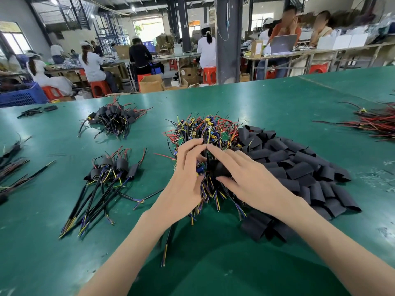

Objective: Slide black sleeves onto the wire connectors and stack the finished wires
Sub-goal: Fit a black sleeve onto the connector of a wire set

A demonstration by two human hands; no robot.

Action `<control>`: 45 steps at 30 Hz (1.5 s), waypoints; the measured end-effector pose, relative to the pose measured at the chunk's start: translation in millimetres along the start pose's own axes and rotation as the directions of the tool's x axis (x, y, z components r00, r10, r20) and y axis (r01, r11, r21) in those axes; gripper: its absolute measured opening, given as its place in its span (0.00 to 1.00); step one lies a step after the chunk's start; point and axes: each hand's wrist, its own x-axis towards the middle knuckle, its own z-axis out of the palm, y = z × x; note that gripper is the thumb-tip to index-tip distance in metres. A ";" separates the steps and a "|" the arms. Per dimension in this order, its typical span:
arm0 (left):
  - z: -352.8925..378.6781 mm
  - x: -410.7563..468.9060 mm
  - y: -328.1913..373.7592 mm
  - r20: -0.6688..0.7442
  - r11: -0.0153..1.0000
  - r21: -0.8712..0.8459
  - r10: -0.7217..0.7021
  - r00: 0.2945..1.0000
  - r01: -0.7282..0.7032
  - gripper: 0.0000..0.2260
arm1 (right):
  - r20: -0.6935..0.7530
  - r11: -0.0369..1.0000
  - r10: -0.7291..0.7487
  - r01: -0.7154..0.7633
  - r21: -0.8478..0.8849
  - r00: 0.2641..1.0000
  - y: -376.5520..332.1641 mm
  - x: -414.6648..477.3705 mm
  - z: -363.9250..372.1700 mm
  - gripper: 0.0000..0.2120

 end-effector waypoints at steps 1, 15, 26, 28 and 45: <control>-0.3 0.5 -1.3 -0.019 1.000 -0.029 -0.005 1.000 0.004 0.31 | 0.021 0.998 0.023 -0.024 0.051 1.000 0.6 -0.2 0.3 0.33; -18.1 4.2 -18.3 0.041 0.966 0.241 -0.109 0.993 0.096 0.16 | 0.018 0.968 0.086 -0.088 0.236 0.996 9.3 0.9 2.3 0.19; -16.4 6.1 -7.8 -0.003 0.991 0.110 -0.082 0.997 0.081 0.11 | 0.000 0.959 0.117 -0.113 0.259 0.993 11.6 1.2 -2.0 0.19; -16.3 5.5 -7.1 0.023 0.991 0.094 -0.099 0.995 0.096 0.12 | 0.007 0.960 0.107 -0.105 0.260 0.994 12.1 1.2 -2.7 0.19; -18.6 7.4 -3.5 0.056 0.993 0.104 -0.062 0.997 0.056 0.13 | 0.049 0.928 0.133 -0.142 0.344 0.990 11.6 -1.6 3.3 0.17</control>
